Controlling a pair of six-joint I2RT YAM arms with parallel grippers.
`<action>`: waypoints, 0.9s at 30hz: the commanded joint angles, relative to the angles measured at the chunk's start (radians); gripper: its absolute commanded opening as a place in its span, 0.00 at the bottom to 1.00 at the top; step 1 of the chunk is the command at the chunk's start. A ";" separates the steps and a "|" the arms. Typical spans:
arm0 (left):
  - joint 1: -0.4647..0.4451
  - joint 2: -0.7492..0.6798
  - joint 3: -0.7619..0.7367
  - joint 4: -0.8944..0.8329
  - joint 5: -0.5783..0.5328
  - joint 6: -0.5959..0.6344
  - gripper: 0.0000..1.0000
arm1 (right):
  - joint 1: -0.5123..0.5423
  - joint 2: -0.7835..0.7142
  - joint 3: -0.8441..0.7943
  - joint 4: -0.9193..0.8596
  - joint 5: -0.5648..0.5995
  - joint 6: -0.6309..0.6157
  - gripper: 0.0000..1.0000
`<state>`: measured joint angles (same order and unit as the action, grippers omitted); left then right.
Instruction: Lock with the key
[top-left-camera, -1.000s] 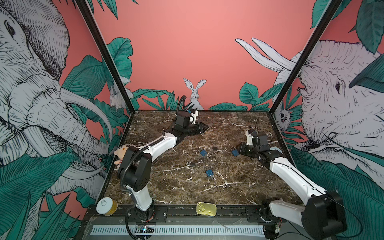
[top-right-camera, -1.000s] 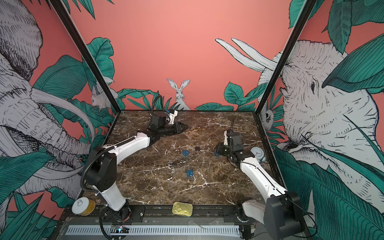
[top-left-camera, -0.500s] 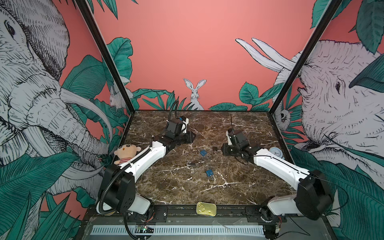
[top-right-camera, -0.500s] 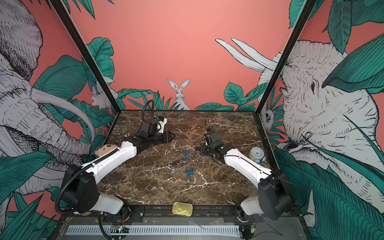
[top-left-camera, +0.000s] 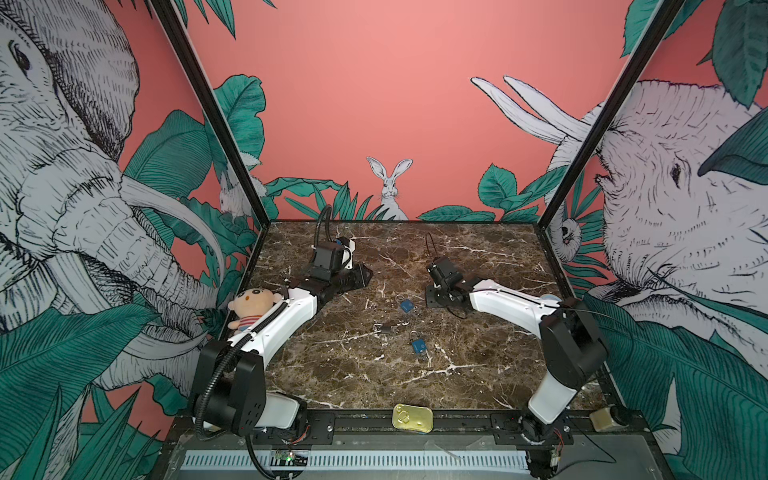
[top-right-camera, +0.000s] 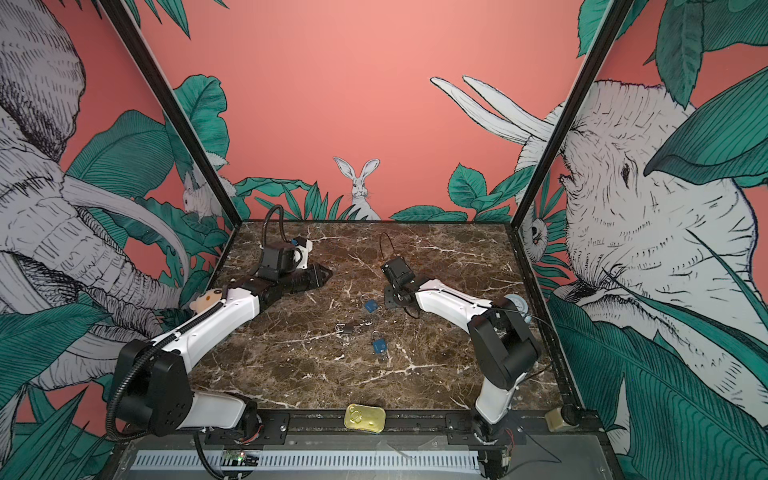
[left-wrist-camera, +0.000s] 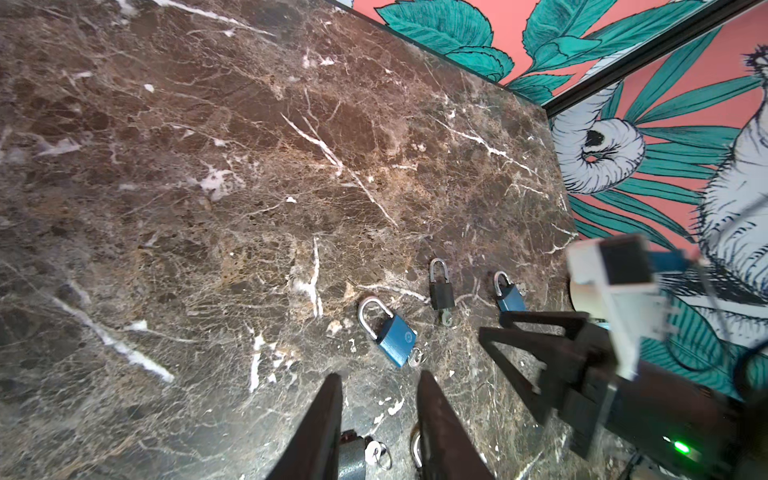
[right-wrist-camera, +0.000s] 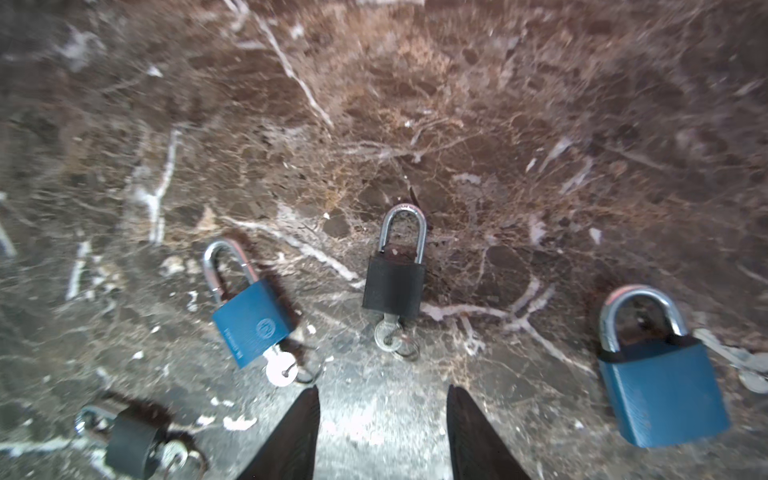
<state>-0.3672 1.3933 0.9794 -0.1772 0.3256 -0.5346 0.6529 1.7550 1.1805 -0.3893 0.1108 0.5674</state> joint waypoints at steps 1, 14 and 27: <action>0.010 0.007 -0.004 0.024 0.023 -0.007 0.33 | 0.004 0.054 0.052 -0.025 0.035 0.031 0.50; 0.046 0.071 0.021 0.042 0.061 -0.005 0.33 | 0.002 0.195 0.175 -0.074 0.082 0.054 0.45; 0.069 0.094 0.028 0.045 0.082 -0.002 0.33 | -0.027 0.270 0.217 -0.091 0.047 0.089 0.42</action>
<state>-0.3061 1.4921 0.9829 -0.1482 0.3927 -0.5346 0.6342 2.0079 1.3705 -0.4576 0.1581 0.6407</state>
